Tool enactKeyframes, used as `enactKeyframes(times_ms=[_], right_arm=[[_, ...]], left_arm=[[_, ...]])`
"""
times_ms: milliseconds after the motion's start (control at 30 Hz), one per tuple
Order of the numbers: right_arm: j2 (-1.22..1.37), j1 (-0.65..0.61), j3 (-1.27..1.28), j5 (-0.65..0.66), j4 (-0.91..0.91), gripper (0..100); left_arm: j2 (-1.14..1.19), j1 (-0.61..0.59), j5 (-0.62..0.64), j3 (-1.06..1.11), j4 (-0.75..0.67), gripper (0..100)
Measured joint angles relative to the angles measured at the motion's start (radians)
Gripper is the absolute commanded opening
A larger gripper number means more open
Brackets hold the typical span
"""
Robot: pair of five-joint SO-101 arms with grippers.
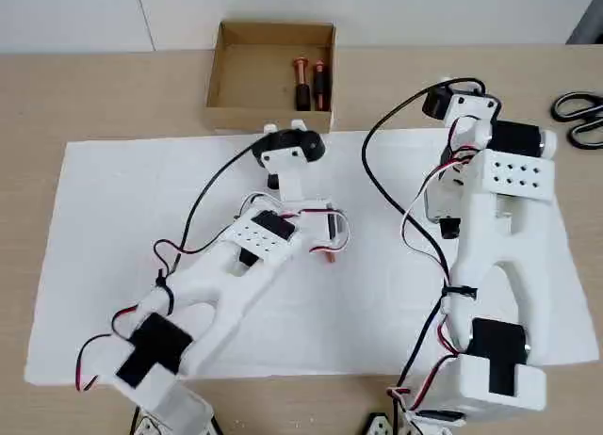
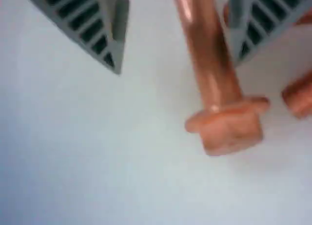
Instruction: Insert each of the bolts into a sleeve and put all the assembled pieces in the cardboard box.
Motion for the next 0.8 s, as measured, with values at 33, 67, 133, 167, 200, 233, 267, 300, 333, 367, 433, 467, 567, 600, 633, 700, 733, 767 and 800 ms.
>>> enactKeyframes(times_ms=[33, 67, 133, 167, 200, 233, 267, 300, 333, 367, 433, 467, 567, 600, 633, 700, 733, 767, 800], right_arm=[[0.000, 0.000, 0.000, 0.000, 0.000, 0.5], [0.000, 0.000, 0.000, 0.000, 0.000, 0.5], [0.000, 0.000, 0.000, 0.000, 0.000, 0.5], [0.000, 0.000, 0.000, 0.000, 0.000, 0.5], [0.000, 0.000, 0.000, 0.000, 0.000, 0.5], [0.000, 0.000, 0.000, 0.000, 0.000, 0.5], [0.000, 0.000, 0.000, 0.000, 0.000, 0.5], [0.000, 0.000, 0.000, 0.000, 0.000, 0.5], [0.000, 0.000, 0.000, 0.000, 0.000, 0.5], [0.000, 0.000, 0.000, 0.000, 0.000, 0.5], [0.000, 0.000, 0.000, 0.000, 0.000, 0.5], [0.000, 0.000, 0.000, 0.000, 0.000, 0.5], [0.000, 0.000, 0.000, 0.000, 0.000, 0.5], [0.000, 0.000, 0.000, 0.000, 0.000, 0.5], [0.000, 0.000, 0.000, 0.000, 0.000, 0.5], [0.000, 0.000, 0.000, 0.000, 0.000, 0.5], [0.000, 0.000, 0.000, 0.000, 0.000, 0.5], [0.000, 0.000, 0.000, 0.000, 0.000, 0.5], [0.000, 0.000, 0.000, 0.000, 0.000, 0.5]], left_arm=[[0.015, 0.000, -0.002, -0.012, 0.000, 14], [0.029, 0.000, 0.009, -0.026, 0.000, 14], [0.049, -0.002, 0.025, -0.049, 0.000, 14], [0.057, -0.002, 0.028, -0.058, 0.000, 14], [0.061, -0.002, 0.028, -0.063, 0.000, 14], [0.061, -0.002, 0.028, -0.063, 0.000, 13], [0.061, -0.002, 0.028, -0.063, 0.000, 12], [0.061, -0.002, 0.028, -0.063, 0.000, 9], [0.061, -0.002, 0.028, -0.063, 0.000, 7], [0.063, -0.002, 0.028, -0.063, 0.000, 4], [0.063, -0.002, 0.028, -0.063, 0.000, 0], [0.063, -0.002, 0.029, -0.063, 0.000, 1], [0.063, 0.000, 0.029, -0.063, 0.000, 1], [0.063, 0.000, 0.029, -0.063, 0.000, 1], [0.063, 0.000, 0.029, -0.063, 0.000, 1], [0.063, 0.000, 0.029, -0.063, 0.000, 1], [0.063, 0.000, 0.029, -0.066, 0.000, 1], [0.063, 0.000, 0.029, -0.068, 0.000, 1], [0.063, 0.002, 0.029, -0.068, 0.000, 1]])
